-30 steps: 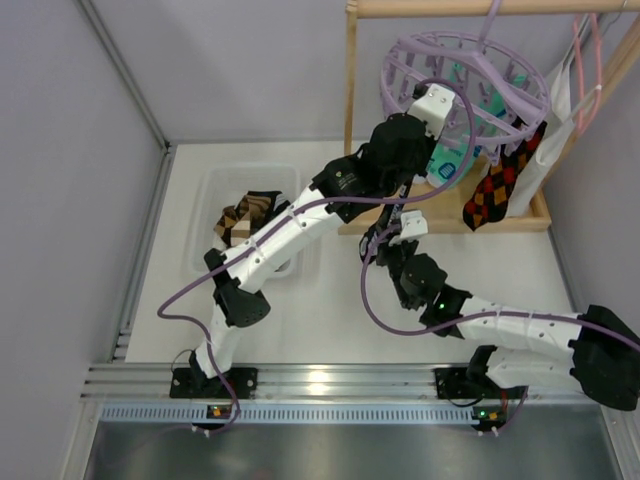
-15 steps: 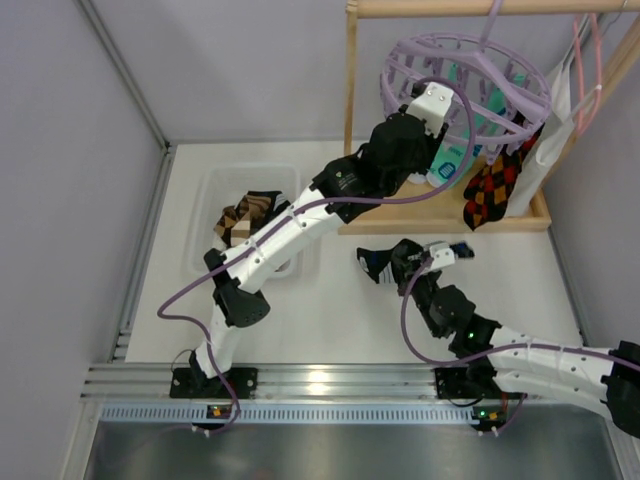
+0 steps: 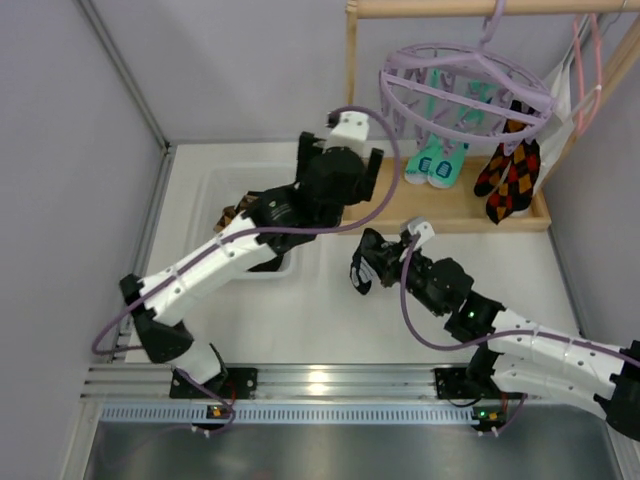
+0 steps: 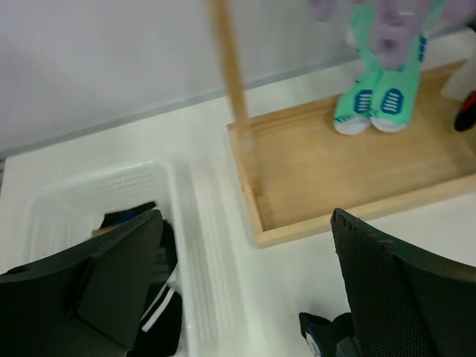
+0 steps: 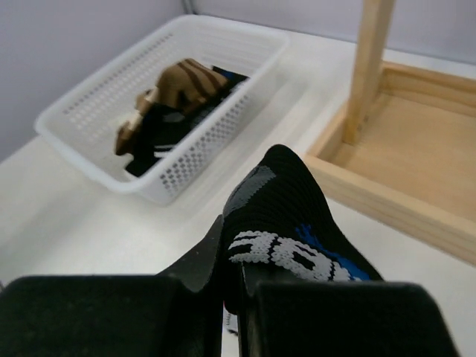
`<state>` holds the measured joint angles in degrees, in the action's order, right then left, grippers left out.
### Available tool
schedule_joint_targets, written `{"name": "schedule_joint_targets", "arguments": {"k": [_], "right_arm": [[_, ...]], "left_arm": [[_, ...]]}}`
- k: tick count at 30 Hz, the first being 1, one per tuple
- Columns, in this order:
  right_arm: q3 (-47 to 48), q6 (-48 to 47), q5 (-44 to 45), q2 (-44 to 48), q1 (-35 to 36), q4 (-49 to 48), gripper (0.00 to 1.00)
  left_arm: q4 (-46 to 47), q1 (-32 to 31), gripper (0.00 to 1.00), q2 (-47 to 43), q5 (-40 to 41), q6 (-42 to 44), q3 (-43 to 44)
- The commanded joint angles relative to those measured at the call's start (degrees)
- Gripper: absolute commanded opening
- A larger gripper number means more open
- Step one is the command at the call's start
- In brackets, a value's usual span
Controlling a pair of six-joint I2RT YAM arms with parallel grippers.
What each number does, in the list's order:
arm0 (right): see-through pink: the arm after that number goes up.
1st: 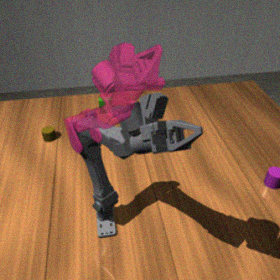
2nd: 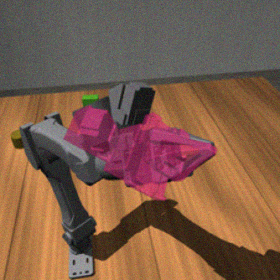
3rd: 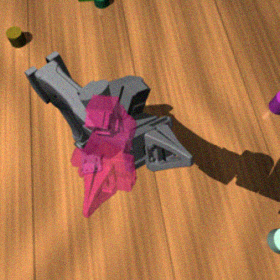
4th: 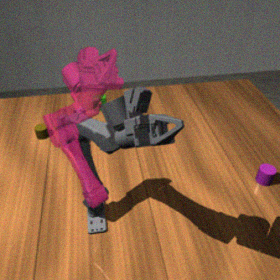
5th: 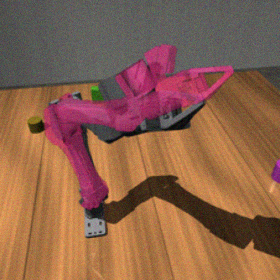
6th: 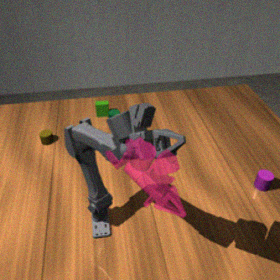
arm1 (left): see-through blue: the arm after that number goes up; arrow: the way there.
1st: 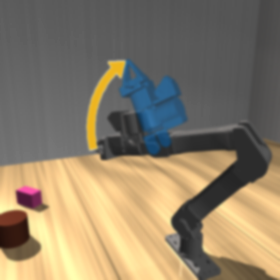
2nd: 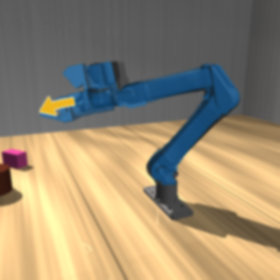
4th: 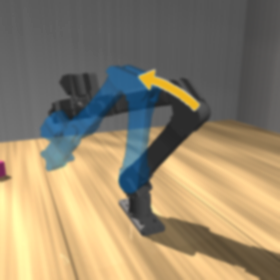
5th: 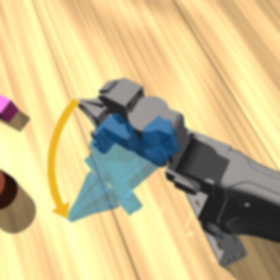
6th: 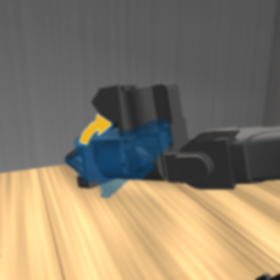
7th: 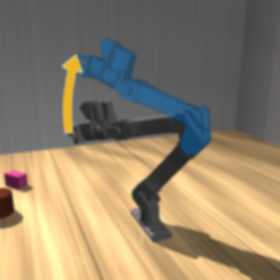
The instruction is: Remove the socks clipped to the hanger
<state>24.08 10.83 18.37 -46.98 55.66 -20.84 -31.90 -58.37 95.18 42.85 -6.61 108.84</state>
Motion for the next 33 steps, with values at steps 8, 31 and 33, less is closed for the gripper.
{"name": "schedule_joint_targets", "arguments": {"k": [8, 31, 33], "right_arm": [[28.9, -2.65, -31.71, -24.01, -5.65, 1.41, 0.0], [100.73, -3.27, -35.77, -97.77, -2.13, 29.02, 0.0], [100.64, -3.36, -35.16, -97.17, -2.13, 29.19, 0.01]], "left_arm": [[-13.61, 13.88, 0.99, -35.83, 10.95, -18.08, -24.89], [-18.2, 18.55, 0.98, -64.06, 11.55, -19.4, -45.81], [-17.94, 18.55, 0.98, -63.89, 11.38, -20.98, -47.91]]}}
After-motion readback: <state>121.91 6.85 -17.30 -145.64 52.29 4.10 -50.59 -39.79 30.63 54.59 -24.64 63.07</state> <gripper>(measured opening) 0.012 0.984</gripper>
